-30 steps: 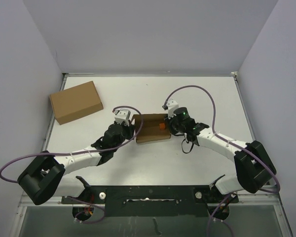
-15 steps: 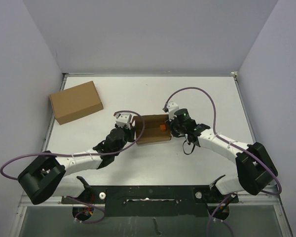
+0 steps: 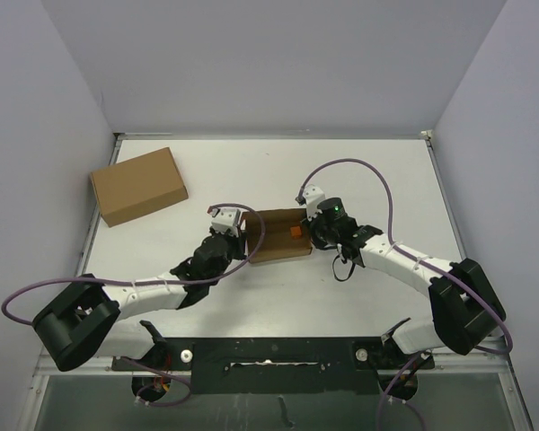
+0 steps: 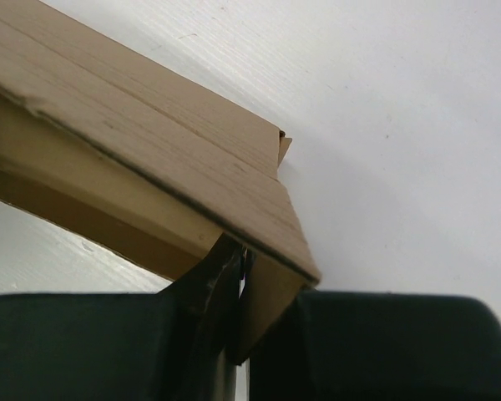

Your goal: Fold the paper box

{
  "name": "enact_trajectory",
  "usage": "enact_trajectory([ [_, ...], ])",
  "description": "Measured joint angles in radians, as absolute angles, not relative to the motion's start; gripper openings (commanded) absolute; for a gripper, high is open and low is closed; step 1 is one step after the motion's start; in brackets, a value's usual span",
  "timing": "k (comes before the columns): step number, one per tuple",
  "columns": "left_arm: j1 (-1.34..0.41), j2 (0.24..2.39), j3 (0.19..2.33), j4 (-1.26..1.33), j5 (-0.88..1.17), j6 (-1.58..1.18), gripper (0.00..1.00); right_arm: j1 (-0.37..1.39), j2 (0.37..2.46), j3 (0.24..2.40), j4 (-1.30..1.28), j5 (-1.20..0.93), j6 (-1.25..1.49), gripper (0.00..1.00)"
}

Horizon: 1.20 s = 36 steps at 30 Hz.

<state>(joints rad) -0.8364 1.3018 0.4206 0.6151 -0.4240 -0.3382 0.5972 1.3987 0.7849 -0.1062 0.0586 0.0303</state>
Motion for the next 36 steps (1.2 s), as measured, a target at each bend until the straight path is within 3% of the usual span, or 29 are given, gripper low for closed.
enact_trajectory([
  [24,-0.835,1.341,0.482,0.497,-0.426,-0.39,0.0,0.595,1.418,0.785,-0.092,0.039,0.015,0.01],
  [28,-0.836,1.343,0.443,0.538,-0.423,-0.381,0.0,0.595,1.417,0.785,-0.102,0.021,-0.02,0.12],
  [36,-0.84,1.347,0.436,0.558,-0.423,-0.377,0.0,0.564,1.36,0.785,-0.193,-0.086,-0.1,0.49],
])
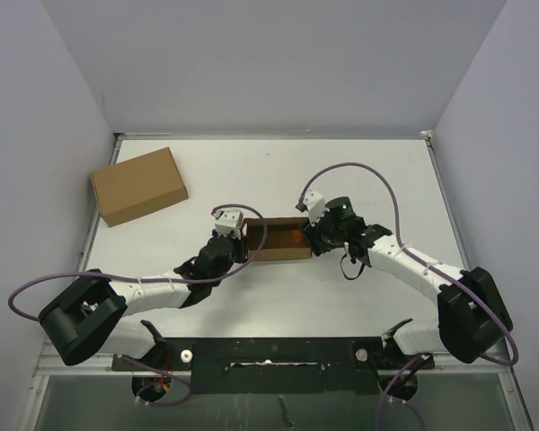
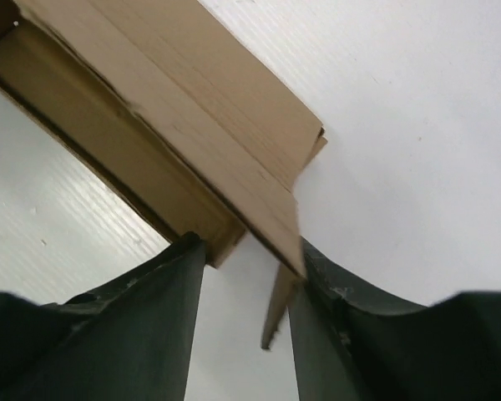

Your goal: Fold the paper box

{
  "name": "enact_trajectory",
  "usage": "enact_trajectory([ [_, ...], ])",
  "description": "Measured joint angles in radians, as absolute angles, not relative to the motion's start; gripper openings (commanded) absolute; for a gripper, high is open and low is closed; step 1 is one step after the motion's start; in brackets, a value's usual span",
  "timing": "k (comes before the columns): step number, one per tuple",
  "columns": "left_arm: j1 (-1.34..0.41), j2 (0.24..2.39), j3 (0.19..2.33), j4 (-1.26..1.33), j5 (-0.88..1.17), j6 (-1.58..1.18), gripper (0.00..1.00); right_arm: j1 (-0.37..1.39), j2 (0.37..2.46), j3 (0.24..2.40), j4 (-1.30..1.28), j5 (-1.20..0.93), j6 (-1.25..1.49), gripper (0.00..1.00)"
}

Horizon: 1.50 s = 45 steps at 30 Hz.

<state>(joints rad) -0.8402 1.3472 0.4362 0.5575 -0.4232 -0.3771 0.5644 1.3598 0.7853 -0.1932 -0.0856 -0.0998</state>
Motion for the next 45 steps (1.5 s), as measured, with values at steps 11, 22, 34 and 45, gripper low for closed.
enact_trajectory([
  [11,-0.845,1.351,0.436,0.557,-0.424,-0.378,0.0,0.367,1.246,0.819,-0.422,-0.41,-0.37,0.74],
  [22,-0.846,1.351,0.437,0.556,-0.424,-0.378,0.0,0.322,1.217,1.091,-0.839,-0.686,-0.804,0.75],
  [34,-0.846,1.351,0.436,0.556,-0.424,-0.379,0.0,0.518,1.453,1.291,-0.82,-0.635,-0.827,0.6],
  [45,-0.849,1.351,0.436,0.556,-0.424,-0.378,0.0,0.53,1.567,1.351,-0.801,-0.559,-0.835,0.06],
])
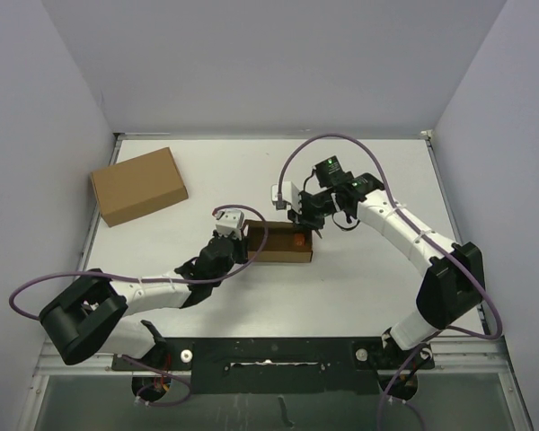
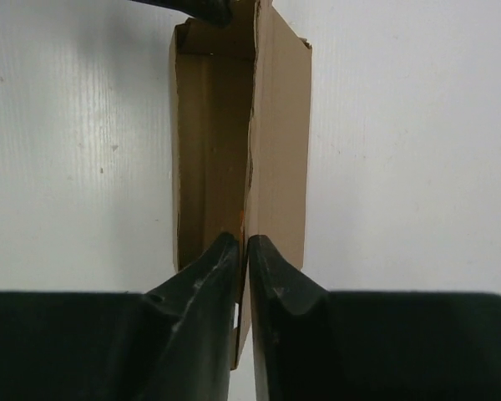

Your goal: Fold the paper box

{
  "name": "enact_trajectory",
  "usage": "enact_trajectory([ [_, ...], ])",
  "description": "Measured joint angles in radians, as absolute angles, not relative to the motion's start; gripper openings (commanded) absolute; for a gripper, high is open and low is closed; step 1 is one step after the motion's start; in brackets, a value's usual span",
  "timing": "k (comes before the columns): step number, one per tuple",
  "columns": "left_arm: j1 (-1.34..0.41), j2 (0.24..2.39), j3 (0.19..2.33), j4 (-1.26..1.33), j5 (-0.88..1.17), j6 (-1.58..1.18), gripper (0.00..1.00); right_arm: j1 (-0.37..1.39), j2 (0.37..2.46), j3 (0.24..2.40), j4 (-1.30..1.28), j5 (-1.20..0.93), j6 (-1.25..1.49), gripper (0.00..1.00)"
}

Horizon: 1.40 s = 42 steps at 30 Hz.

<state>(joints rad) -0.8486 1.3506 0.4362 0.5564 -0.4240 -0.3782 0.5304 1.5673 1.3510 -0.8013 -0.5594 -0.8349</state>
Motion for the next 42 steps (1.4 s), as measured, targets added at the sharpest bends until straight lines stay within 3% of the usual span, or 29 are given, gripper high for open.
enact_trajectory([
  [1,-0.849,1.351,0.436,0.556,-0.424,-0.379,0.0,0.534,1.567,1.351,-0.799,-0.557,-0.834,0.01],
  [6,-0.849,1.351,0.436,0.55,-0.423,-0.379,0.0,0.545,1.567,1.347,-0.794,-0.544,-0.834,0.0],
  [18,-0.855,1.253,0.395,0.4,-0.334,-0.423,0.47,0.556,1.532,1.195,-0.751,-0.546,-0.823,0.0],
  [25,-0.856,0.992,0.34,0.278,-0.26,-0.474,0.6,0.576,1.531,1.151,-0.738,-0.547,-0.807,0.0],
  [31,-0.854,0.756,0.301,0.129,-0.243,-0.539,0.8,0.59,1.531,1.112,-0.727,-0.543,-0.807,0.0],
  [36,-0.79,0.685,0.312,0.069,-0.195,-0.611,0.83,0.603,1.531,1.092,-0.723,-0.542,-0.808,0.01],
  [42,-0.568,0.973,0.413,0.098,0.041,-0.704,0.85,0.603,1.534,1.073,-0.705,-0.55,-0.807,0.07],
])
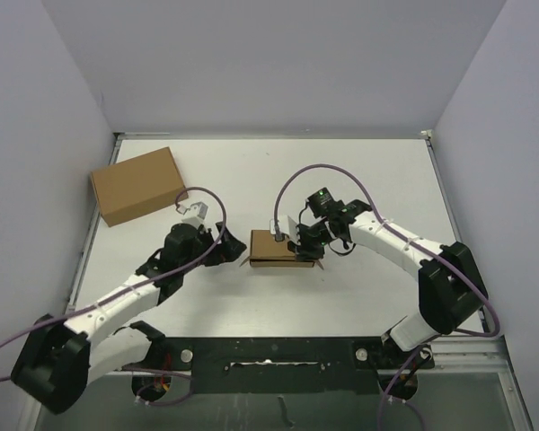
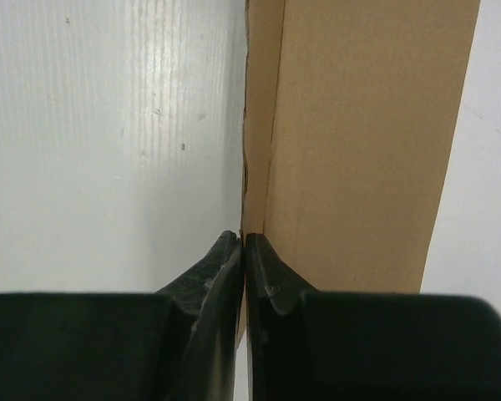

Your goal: Fold the paper box

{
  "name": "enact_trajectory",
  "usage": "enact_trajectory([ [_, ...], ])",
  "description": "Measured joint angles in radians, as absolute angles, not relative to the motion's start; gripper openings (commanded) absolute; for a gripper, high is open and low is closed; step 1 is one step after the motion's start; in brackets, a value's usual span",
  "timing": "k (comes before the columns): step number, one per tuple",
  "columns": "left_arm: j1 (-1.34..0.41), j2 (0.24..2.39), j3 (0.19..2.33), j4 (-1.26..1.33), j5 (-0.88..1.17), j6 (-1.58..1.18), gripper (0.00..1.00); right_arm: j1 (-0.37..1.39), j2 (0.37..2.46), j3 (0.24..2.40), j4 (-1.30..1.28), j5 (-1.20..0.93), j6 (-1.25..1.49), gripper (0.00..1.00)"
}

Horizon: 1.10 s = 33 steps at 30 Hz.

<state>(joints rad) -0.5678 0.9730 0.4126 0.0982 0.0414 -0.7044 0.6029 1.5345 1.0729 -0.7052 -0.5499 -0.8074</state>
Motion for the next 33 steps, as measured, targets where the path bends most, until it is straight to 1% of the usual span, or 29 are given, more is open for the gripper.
enact_trajectory([
  [5,-0.522,1.245,0.493,0.173,0.191,-0.733,0.86,0.603,1.543,1.069,-0.703,-0.567,-0.807,0.18],
  [8,-0.522,1.363,0.54,0.199,0.246,-0.731,0.86,0.603,1.549,1.06,-0.705,-0.577,-0.807,0.28],
  [12,-0.522,1.454,0.588,0.197,0.268,-0.717,0.85,0.601,1.551,1.047,-0.715,-0.589,-0.809,0.41],
  [15,-0.523,1.485,0.608,0.178,0.268,-0.697,0.84,0.589,1.551,1.047,-0.72,-0.612,-0.81,0.52],
  [16,-0.523,1.491,0.612,0.171,0.268,-0.691,0.84,0.582,1.551,1.047,-0.723,-0.625,-0.81,0.63],
  [17,-0.523,1.498,0.616,0.162,0.267,-0.683,0.84,0.572,1.551,1.047,-0.727,-0.642,-0.807,0.69],
  [20,-0.523,1.523,0.629,0.143,0.269,-0.669,0.83,0.522,1.551,1.052,-0.744,-0.697,-0.804,0.72],
  [26,-0.524,1.555,0.665,0.134,0.267,-0.649,0.83,0.364,1.533,1.1,-0.769,-0.869,-0.752,0.73],
  [27,-0.524,1.556,0.667,0.133,0.267,-0.648,0.83,0.334,1.525,1.103,-0.757,-0.898,-0.719,0.74],
  [30,-0.524,1.556,0.668,0.131,0.267,-0.646,0.83,0.241,1.506,1.1,-0.675,-0.938,-0.56,0.79],
  [33,-0.524,1.556,0.668,0.131,0.267,-0.646,0.83,0.155,1.518,1.08,-0.551,-0.925,-0.361,0.8],
])
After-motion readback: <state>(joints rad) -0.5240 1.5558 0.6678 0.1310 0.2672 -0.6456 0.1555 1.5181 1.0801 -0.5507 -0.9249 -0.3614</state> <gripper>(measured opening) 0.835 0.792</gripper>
